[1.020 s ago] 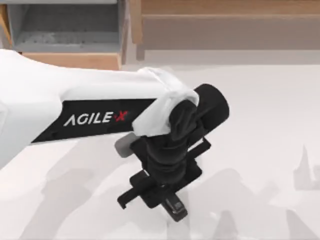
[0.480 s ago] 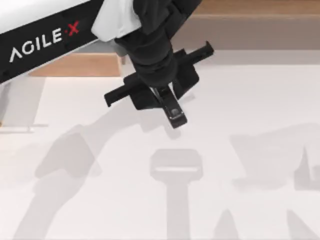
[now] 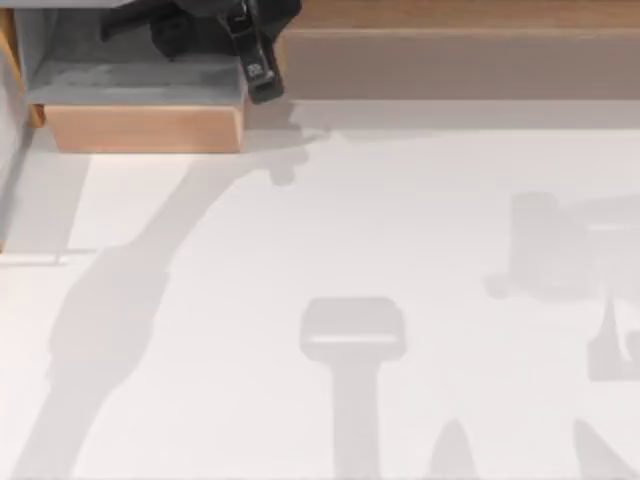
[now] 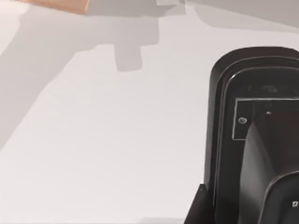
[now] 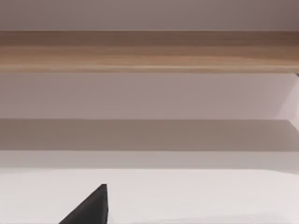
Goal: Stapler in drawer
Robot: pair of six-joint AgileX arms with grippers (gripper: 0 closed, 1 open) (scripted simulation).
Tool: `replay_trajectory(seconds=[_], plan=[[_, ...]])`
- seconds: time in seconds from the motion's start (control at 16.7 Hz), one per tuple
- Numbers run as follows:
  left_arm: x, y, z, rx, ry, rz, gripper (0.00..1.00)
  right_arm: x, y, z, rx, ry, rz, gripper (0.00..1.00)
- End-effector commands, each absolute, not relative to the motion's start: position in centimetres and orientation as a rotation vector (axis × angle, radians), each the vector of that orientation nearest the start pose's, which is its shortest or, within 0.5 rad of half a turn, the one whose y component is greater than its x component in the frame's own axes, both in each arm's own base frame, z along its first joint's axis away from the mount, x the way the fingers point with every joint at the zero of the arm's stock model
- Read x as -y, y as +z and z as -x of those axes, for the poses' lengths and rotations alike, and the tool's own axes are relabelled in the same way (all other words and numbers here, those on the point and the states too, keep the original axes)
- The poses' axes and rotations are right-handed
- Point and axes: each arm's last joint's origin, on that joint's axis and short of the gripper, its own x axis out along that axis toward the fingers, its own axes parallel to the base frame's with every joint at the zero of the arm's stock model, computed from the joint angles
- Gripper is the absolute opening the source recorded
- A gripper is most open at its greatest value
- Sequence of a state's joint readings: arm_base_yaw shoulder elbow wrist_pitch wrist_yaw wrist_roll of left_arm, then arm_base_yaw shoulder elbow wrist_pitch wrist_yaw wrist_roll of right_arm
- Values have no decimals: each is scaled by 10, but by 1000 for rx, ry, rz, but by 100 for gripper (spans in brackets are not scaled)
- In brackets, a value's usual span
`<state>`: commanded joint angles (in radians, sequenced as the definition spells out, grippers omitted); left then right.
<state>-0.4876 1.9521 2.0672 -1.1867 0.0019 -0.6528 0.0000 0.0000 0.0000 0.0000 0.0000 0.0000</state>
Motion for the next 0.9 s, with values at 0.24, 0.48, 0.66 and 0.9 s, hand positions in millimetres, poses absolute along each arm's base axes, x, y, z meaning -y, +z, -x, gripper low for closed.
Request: replay_trajectory(seconds=[0.24,0.48,0.66,0.9], plan=[[149,381,-372,-1038,-112,252,0,1,160,-106,0,0,0,100],[112,405,-377,-968,-121,169,0,1,160,-106,0,0,0,100],[86,415,-382,-943,-110,105,0,1,160,-106,0,0,0,100],[53,416,-391,-951,-87,22,0,1,160,-106,0,0,0,100]])
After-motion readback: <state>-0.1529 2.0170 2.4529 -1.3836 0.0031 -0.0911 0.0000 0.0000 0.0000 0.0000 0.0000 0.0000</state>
